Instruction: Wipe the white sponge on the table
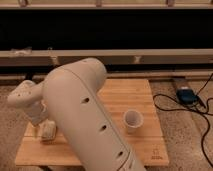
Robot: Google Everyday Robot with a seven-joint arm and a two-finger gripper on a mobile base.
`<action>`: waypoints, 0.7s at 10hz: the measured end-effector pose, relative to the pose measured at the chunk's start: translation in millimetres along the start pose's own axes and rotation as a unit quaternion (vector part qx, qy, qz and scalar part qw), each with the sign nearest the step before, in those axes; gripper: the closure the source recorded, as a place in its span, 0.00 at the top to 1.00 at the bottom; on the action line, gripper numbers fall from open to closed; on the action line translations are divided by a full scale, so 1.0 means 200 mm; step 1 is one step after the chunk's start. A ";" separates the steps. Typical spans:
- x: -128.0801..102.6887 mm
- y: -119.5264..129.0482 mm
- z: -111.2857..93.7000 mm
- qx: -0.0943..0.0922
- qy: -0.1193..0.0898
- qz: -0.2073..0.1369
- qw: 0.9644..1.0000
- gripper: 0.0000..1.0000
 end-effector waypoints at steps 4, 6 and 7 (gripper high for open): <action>-0.04 -0.05 0.08 0.008 0.003 0.005 1.000 0.80; -0.06 -0.06 0.10 0.009 0.007 0.005 1.000 0.80; -0.06 -0.06 0.12 0.007 0.011 0.005 1.000 0.77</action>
